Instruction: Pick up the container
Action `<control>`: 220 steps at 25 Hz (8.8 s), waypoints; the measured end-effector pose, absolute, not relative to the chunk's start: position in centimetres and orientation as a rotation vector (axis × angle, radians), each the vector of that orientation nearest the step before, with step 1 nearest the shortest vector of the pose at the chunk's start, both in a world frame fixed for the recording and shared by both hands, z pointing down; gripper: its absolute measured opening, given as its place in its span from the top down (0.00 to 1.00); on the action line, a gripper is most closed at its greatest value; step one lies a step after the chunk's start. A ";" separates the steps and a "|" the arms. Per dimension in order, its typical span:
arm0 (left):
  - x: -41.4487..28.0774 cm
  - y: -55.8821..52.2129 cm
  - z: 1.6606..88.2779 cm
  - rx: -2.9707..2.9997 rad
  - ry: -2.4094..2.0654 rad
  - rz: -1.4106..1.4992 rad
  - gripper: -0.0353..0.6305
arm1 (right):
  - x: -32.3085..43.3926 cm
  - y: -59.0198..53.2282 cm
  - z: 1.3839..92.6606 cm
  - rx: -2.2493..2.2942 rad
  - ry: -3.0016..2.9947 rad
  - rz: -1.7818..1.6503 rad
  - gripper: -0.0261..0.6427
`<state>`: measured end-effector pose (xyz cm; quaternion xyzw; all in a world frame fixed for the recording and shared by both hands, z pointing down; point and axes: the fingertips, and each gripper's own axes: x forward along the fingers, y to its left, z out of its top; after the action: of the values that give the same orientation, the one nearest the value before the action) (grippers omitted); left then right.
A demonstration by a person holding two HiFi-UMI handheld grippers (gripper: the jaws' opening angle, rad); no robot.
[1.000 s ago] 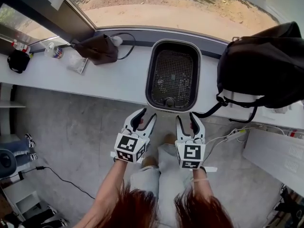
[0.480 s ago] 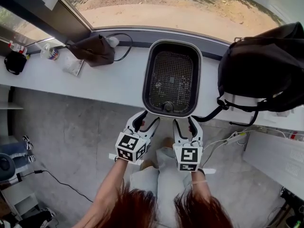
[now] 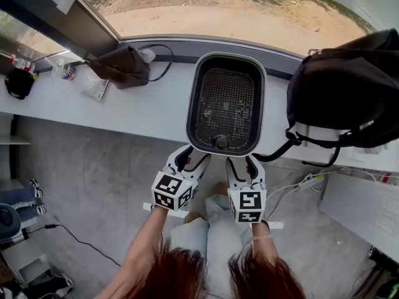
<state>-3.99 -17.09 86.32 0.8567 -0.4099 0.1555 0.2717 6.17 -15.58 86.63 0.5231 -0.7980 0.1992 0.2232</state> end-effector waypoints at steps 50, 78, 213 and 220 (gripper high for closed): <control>-4.7 -14.0 71.7 2.224 -1.081 0.455 0.60 | 5.5 -12.6 71.4 1.457 -2.172 0.543 0.64; -4.6 -15.8 67.6 2.245 -1.203 0.459 0.59 | 5.6 -14.4 67.2 1.467 -2.215 0.410 0.63; -0.6 -23.4 35.9 2.709 -1.717 0.636 0.75 | 10.5 -22.4 36.1 1.609 -2.055 -0.371 0.79; -0.7 -22.7 33.5 2.715 -1.737 0.596 0.75 | 10.3 -21.8 33.5 1.629 -2.074 -0.378 0.79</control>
<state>-0.72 -22.71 33.48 0.8264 -0.5288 0.1813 -0.0681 10.32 -21.77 33.48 0.5941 -0.7563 -0.1380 0.2364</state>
